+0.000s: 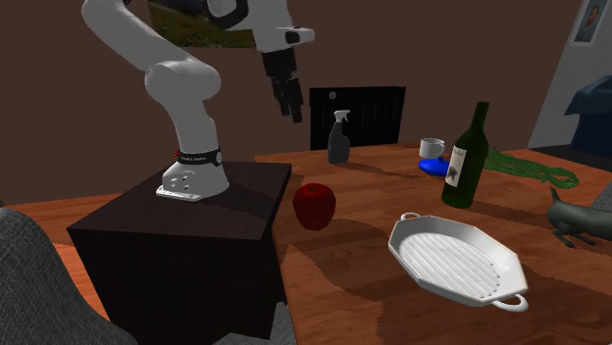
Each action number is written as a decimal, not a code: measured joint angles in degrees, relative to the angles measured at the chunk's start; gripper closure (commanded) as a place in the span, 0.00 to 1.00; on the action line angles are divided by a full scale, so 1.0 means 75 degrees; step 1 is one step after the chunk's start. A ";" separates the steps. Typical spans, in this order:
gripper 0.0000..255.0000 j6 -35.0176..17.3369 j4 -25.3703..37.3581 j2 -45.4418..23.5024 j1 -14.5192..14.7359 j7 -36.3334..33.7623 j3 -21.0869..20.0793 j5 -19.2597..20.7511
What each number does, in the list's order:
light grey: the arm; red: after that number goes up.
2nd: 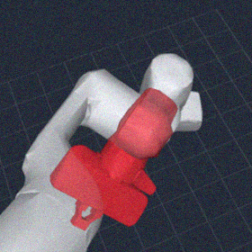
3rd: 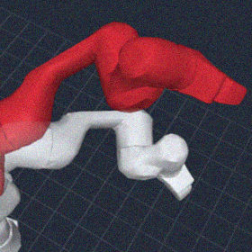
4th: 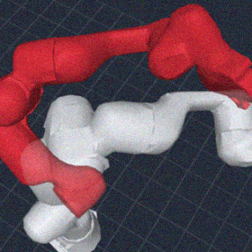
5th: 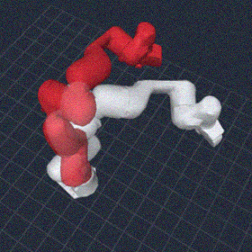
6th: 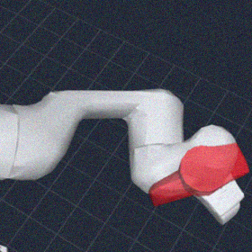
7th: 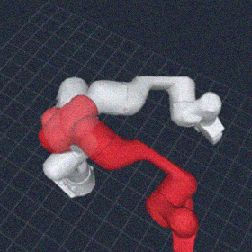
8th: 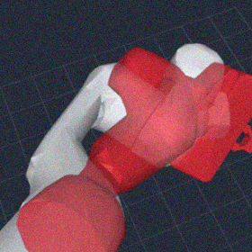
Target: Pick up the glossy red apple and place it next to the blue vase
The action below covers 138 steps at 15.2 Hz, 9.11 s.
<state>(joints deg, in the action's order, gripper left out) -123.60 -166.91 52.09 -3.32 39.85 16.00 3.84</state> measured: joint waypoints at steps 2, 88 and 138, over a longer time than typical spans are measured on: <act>0.00 -0.0863 -0.0265 -0.0421 -0.0006 0.0759 0.0615 0.0174; 1.00 -0.2178 0.1844 -0.2476 0.2726 0.1351 0.0782 -0.1194; 1.00 -0.4468 0.7179 -0.9759 0.4636 -0.1613 -0.1514 -0.2407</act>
<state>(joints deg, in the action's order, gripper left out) -157.11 -113.07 -21.10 31.45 27.75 4.64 -14.21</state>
